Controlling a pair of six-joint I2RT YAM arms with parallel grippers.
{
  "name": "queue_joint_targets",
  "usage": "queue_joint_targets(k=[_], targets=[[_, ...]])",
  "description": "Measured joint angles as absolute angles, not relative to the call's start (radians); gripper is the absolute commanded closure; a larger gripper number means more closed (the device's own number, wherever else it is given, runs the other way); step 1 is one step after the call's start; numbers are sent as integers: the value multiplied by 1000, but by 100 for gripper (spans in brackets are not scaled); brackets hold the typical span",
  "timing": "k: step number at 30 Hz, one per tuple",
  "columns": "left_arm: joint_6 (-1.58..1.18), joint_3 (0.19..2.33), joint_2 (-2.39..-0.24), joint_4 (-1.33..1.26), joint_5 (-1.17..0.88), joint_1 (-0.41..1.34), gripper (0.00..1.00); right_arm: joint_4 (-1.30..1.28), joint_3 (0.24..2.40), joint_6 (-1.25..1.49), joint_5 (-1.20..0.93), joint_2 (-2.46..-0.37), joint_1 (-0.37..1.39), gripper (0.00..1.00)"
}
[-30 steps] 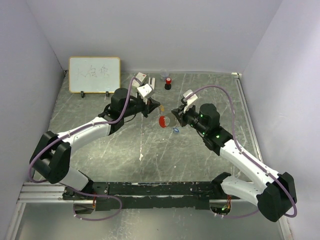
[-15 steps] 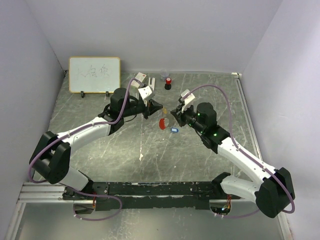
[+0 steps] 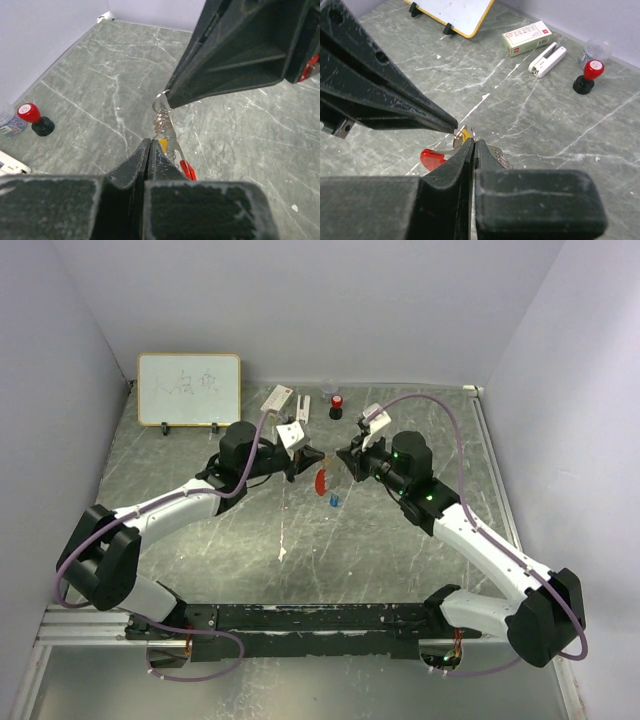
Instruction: Put the keys on the keyring
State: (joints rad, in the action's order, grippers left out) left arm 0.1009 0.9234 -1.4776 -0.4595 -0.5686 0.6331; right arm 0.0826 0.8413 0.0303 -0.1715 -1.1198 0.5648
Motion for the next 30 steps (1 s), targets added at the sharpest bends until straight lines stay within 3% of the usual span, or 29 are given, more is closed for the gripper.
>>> queue_joint_targets(k=[30], targets=[[525, 854, -1499, -624, -484, 713, 93, -37, 905, 113, -141, -1160, 565, 100]])
